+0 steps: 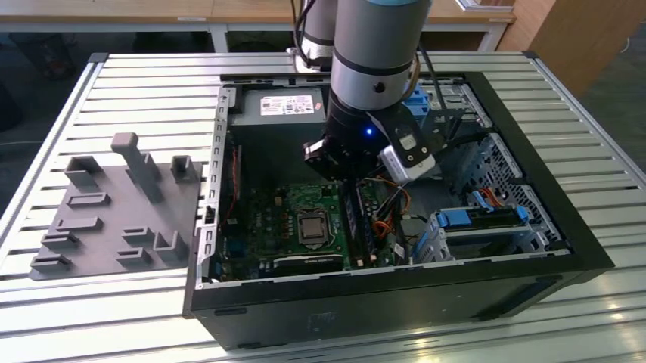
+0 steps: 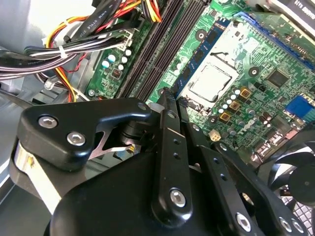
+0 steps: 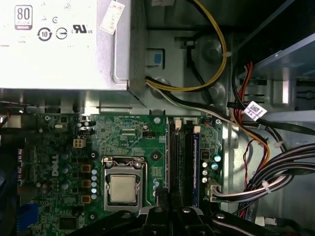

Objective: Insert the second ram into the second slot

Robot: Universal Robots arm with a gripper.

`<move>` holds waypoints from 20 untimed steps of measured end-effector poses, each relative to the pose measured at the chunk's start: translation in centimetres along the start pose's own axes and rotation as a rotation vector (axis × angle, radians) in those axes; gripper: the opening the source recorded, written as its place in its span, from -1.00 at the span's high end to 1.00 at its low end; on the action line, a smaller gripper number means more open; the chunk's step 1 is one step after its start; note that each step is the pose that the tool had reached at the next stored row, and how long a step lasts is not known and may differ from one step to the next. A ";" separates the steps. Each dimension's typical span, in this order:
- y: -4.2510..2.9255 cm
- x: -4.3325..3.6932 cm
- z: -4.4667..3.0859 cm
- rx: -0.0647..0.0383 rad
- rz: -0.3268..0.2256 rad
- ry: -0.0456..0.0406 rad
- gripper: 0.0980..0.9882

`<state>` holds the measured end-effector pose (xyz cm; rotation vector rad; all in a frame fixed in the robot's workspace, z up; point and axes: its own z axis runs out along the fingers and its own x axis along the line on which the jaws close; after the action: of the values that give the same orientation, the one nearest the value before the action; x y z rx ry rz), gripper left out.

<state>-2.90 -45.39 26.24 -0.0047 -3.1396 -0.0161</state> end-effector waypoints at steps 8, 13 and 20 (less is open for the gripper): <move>-0.02 -0.33 0.57 0.000 0.000 0.0005 0.92; -0.03 -0.33 1.36 0.000 0.000 0.0010 0.92; -0.04 -0.37 1.86 0.000 0.000 0.0017 0.92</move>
<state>-2.54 -45.41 24.39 -0.0047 -3.1379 -0.0157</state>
